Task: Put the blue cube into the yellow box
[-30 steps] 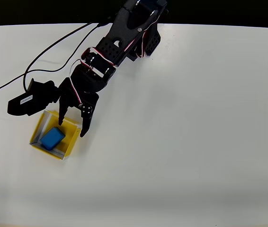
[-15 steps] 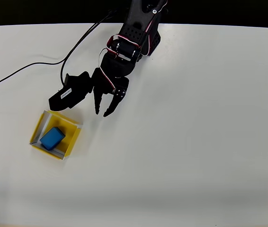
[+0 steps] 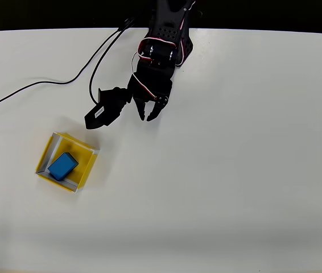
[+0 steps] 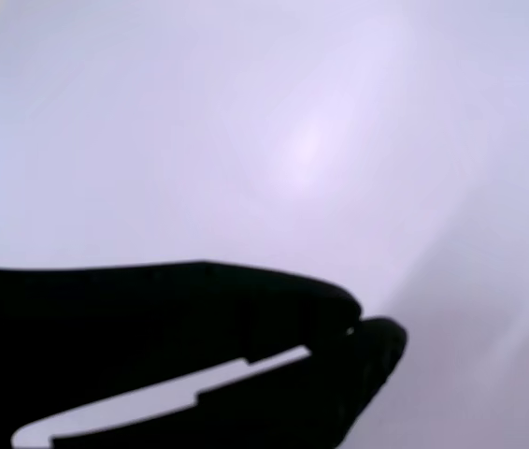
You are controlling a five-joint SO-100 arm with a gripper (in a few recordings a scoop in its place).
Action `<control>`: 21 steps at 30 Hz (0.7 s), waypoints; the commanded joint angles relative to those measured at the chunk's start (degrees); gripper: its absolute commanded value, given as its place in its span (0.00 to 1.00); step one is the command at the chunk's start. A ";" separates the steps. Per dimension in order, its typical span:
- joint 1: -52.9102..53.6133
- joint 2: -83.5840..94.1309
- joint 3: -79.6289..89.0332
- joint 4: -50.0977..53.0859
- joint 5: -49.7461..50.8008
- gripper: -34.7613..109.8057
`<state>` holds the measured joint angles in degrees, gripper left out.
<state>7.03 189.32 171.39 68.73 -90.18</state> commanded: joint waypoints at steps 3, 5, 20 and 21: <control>0.00 2.20 3.60 4.66 -0.62 0.24; 0.09 2.20 7.03 4.92 -2.29 0.24; -2.72 2.20 8.79 9.05 -1.67 0.24; -2.72 2.20 8.79 9.05 -1.67 0.24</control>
<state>4.31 189.93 178.68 76.90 -91.14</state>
